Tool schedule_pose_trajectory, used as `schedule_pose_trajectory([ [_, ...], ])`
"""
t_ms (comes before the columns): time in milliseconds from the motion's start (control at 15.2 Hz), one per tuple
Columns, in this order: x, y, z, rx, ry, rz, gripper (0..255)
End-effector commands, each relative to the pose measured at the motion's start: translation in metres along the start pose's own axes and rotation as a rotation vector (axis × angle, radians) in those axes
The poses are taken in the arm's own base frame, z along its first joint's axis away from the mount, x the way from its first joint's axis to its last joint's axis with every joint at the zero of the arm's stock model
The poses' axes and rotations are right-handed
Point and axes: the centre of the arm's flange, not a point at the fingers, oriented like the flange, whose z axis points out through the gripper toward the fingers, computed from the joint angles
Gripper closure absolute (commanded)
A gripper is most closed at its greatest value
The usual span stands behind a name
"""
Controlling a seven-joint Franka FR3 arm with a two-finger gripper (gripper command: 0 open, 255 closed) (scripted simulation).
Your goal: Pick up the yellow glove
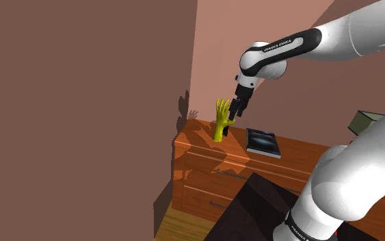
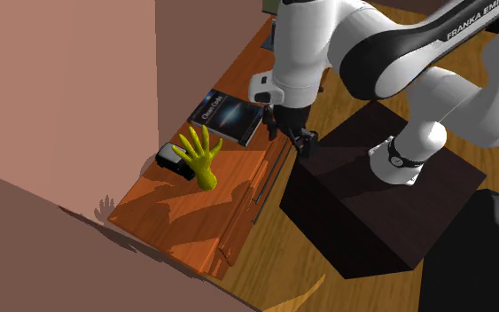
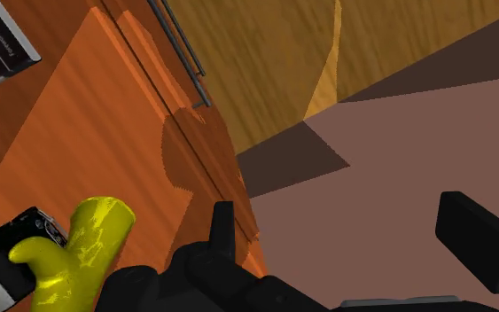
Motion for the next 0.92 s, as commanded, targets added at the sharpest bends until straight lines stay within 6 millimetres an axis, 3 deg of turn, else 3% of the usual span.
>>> schedule_pose_trajectory([
  [0, 0.009, 0.024, 0.009, 0.001, 0.019, 0.003, 0],
  [858, 0.062, 0.172, 0.071, 0.027, 0.131, 0.029, 0],
])
